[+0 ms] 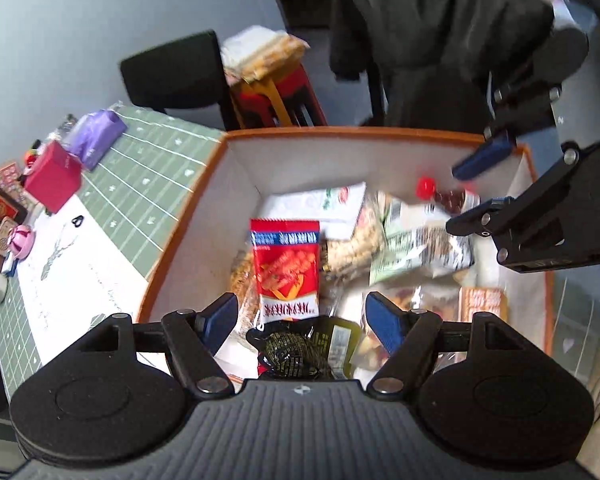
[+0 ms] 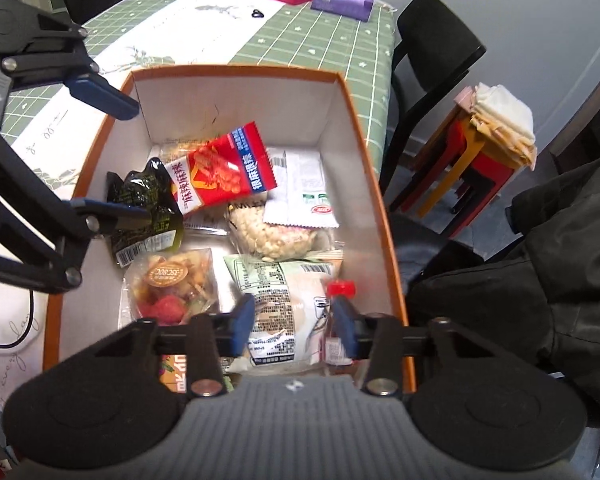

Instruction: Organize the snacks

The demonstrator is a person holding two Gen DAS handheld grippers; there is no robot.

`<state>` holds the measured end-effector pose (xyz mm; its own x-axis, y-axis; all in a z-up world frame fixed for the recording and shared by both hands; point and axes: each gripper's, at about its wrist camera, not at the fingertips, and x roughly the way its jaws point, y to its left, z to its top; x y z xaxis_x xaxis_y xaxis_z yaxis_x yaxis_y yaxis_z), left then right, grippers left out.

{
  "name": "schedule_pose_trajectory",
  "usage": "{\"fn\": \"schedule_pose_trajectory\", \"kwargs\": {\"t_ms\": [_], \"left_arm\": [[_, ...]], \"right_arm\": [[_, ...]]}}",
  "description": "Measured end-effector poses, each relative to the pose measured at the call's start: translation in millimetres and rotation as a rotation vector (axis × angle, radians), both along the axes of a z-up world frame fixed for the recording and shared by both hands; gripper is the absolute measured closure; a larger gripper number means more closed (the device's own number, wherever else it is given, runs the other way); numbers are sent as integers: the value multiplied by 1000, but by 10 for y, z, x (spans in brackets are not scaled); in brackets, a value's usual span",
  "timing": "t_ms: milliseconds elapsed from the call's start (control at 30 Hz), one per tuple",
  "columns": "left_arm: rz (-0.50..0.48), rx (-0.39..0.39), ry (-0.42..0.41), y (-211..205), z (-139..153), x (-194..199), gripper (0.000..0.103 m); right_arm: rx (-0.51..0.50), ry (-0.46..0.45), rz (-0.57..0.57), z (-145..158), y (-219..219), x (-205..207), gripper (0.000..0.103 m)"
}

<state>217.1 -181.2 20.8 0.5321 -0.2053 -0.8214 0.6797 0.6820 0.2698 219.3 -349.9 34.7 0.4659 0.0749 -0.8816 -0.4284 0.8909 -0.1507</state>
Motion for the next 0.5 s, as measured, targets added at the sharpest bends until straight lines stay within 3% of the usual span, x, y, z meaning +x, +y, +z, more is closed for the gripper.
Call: {"fn": "schedule_pose_trajectory", "kwargs": {"t_ms": [100,233,300,500], "left_arm": [[19,-62,-17,75,142,-78,18],[42,-122,-71,166,339,-240,17],[61,-152,-104,230,445,-343,17],[206,-287,-188,615,847,-729,17]], "right_arm": [[9,-26,-3,104,4,-96,68],[40,-88,8,313,58,-283,48],[65,-110,15,424,99,-379,45],[117,-212,23,673,291,-744,32]]}}
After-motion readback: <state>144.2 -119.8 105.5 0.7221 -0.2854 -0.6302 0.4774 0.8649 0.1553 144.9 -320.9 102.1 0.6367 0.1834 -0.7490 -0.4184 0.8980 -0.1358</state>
